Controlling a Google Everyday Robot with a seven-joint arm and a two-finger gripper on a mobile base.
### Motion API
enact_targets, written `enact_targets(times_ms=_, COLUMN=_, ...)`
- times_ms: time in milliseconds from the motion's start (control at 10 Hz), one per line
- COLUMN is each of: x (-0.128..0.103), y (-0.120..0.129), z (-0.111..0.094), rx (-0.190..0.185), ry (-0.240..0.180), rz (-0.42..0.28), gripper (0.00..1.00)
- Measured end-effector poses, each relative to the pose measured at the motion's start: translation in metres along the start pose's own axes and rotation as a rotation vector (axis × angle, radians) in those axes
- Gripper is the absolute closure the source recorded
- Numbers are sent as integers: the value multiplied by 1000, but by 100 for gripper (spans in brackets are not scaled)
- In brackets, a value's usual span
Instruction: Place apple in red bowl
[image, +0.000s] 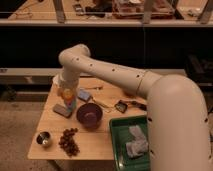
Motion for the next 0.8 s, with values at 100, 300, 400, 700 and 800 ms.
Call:
enact_targets(times_ms=100, x=10, y=4, z=-13, rx=4, ry=11, rz=9, gripper=100)
enact_targets(times_ms=300, x=12, y=4, z=-16, rx=4, ry=13, rz=10, gripper=100)
enact_targets(times_ms=400, x=12, y=3, z=-15, rx=4, ry=12, rz=9, gripper=100)
enact_targets(times_ms=700, x=12, y=5, z=-16, rx=4, ry=13, rz=11, gripper=100)
enact_targets(times_ms=800, x=12, y=4, z=-15, rx=4, ry=13, rz=10, gripper=100)
